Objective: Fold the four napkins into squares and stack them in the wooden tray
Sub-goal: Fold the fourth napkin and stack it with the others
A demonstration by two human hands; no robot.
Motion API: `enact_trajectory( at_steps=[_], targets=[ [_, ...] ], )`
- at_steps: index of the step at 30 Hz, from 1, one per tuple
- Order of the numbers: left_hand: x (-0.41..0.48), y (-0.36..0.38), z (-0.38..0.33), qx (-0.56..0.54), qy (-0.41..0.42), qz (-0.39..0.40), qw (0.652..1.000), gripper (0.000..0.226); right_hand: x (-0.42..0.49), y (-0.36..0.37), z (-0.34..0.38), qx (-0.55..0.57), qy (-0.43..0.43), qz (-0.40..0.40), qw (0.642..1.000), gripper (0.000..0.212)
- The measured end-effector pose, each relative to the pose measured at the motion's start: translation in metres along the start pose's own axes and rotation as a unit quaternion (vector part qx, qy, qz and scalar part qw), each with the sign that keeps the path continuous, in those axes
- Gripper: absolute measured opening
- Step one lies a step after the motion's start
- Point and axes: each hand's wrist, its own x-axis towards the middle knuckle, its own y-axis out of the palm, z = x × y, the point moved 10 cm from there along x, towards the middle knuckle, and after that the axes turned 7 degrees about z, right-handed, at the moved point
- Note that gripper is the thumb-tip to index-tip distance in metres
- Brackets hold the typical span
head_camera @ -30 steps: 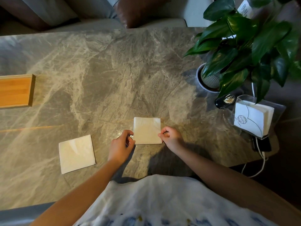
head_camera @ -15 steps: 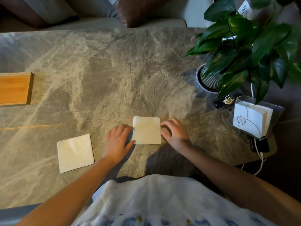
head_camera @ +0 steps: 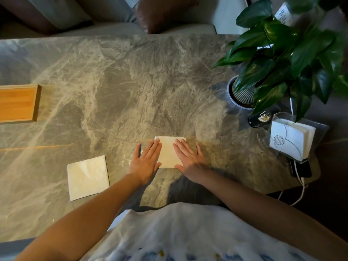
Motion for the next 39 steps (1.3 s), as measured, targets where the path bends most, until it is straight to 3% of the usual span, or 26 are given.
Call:
enact_trajectory(
  at_steps=[10,13,16,20,22,27,30,39],
  targets=[
    [-0.012,-0.001,0.006,-0.043,-0.031,-0.016,0.998,0.060,-0.008,0.004,-0.022,0.035,0.004,-0.007,0.999,0.081],
    [-0.021,-0.024,0.011,-0.170,-0.068,-0.097,0.978,0.061,-0.016,-0.014,-0.023,0.081,0.015,-0.093,0.992,0.077],
    [-0.034,-0.031,0.026,-0.347,-0.131,-0.151,0.916,0.050,-0.020,-0.024,-0.015,0.077,-0.006,-0.146,0.986,0.069],
    [-0.028,-0.025,0.028,-0.447,-0.169,-0.108,0.872,0.051,-0.014,-0.013,-0.015,0.032,0.011,-0.097,0.995,0.073],
    [-0.018,-0.021,0.028,-0.465,-0.183,-0.056,0.865,0.051,-0.013,-0.011,-0.015,0.016,0.016,-0.089,0.996,0.072],
    [-0.014,0.003,0.023,-0.558,-0.207,0.074,0.800,0.045,-0.010,-0.010,-0.014,0.011,0.025,-0.073,0.997,0.069],
    [-0.011,0.003,0.013,-0.531,-0.173,0.116,0.821,0.021,-0.012,-0.010,-0.014,0.009,0.024,-0.072,0.997,0.070],
    [0.004,-0.017,0.016,-0.496,-0.192,0.043,0.846,0.021,-0.010,-0.009,-0.017,0.011,0.017,-0.061,0.998,0.073]
  ],
)
